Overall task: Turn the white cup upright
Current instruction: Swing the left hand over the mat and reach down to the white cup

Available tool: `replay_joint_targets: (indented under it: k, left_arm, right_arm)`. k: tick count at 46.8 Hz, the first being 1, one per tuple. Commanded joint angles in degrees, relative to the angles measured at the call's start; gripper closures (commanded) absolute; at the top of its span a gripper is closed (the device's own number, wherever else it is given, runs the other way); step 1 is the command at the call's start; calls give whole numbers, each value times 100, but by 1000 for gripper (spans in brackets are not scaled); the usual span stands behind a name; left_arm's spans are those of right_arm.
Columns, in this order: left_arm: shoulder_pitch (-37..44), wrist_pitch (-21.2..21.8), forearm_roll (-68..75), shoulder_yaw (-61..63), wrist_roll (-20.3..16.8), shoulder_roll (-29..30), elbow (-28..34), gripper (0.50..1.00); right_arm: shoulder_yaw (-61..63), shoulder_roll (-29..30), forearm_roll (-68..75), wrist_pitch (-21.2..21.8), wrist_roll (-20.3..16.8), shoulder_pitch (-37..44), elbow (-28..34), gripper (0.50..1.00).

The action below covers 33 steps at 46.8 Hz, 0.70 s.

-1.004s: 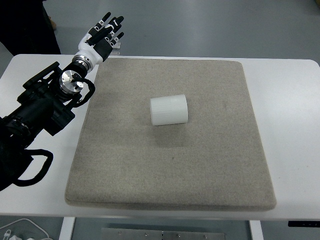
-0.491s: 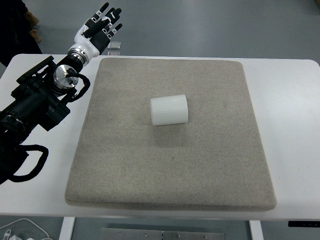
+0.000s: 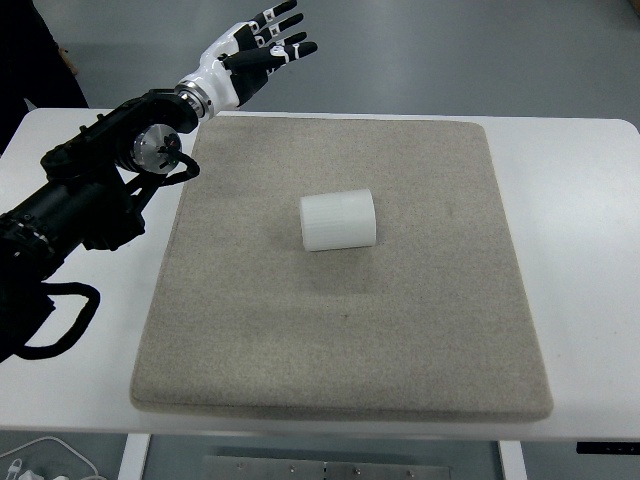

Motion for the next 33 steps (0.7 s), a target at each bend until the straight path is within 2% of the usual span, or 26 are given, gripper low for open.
replay_joint_targets:
  k: [1, 9, 16, 24, 29, 33]
  left_arm:
    - [28, 27, 402, 10, 43, 161, -439, 508]
    - [-24, 106, 587, 861, 96, 891, -1705, 508]
    - [-262, 229, 727, 1530, 114, 1427, -2408, 508]
    - [-288, 238, 2009, 1654, 298, 1761, -2971, 508]
    - [-235, 247, 2748, 1663, 658, 1963, -3507, 510]
    - [-235, 308, 2846, 1654, 1413, 2148, -4060, 514]
  right_arm:
    - [0, 0, 0, -7, 0, 0, 0, 570]
    - [0, 0, 0, -7, 0, 0, 0, 570]
    - [0, 0, 0, 2, 0, 0, 0, 570]
    - [0, 0, 0, -7, 0, 0, 0, 570]
    - [0, 0, 0, -7, 0, 0, 0, 570]
    - [0, 0, 0, -7, 0, 0, 0, 572]
